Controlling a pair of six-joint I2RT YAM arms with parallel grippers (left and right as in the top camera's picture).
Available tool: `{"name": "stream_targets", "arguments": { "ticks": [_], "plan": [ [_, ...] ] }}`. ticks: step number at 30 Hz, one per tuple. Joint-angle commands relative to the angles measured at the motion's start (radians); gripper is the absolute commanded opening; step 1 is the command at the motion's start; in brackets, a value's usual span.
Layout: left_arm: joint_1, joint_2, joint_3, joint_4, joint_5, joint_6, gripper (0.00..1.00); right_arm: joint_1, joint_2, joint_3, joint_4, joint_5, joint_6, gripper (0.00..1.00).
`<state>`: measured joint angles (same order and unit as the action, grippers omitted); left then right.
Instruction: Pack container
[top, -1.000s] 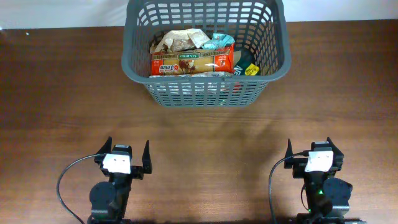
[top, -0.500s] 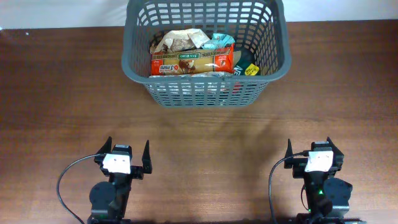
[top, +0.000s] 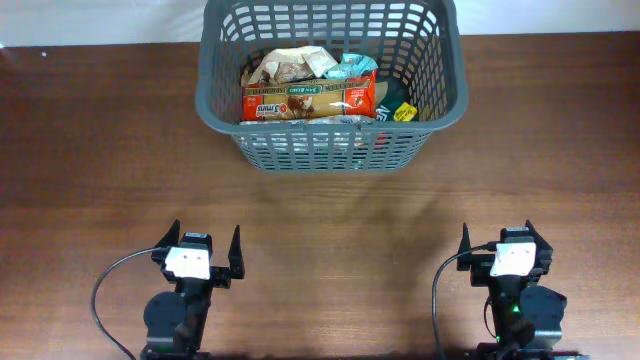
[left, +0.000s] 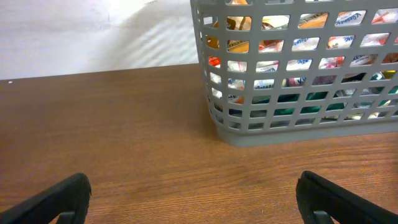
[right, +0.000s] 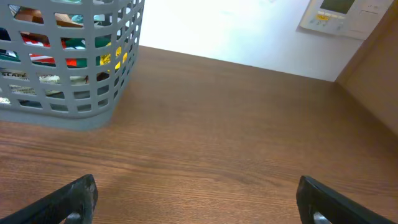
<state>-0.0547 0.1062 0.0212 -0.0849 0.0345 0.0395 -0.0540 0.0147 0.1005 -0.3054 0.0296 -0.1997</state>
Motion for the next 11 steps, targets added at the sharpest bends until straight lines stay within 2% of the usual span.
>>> {"name": "stream_targets", "arguments": {
  "ticks": [1, 11],
  "plan": [
    [0.005, -0.010, -0.010, 0.006, 0.006, -0.010, 0.99, 0.007, -0.011, -0.007, 0.000, 0.009, -0.003, 0.99],
    [0.005, -0.010, -0.010, 0.006, 0.006, -0.010, 0.99, 0.007, -0.011, -0.007, -0.001, 0.009, -0.003, 0.99]
  ]
}}
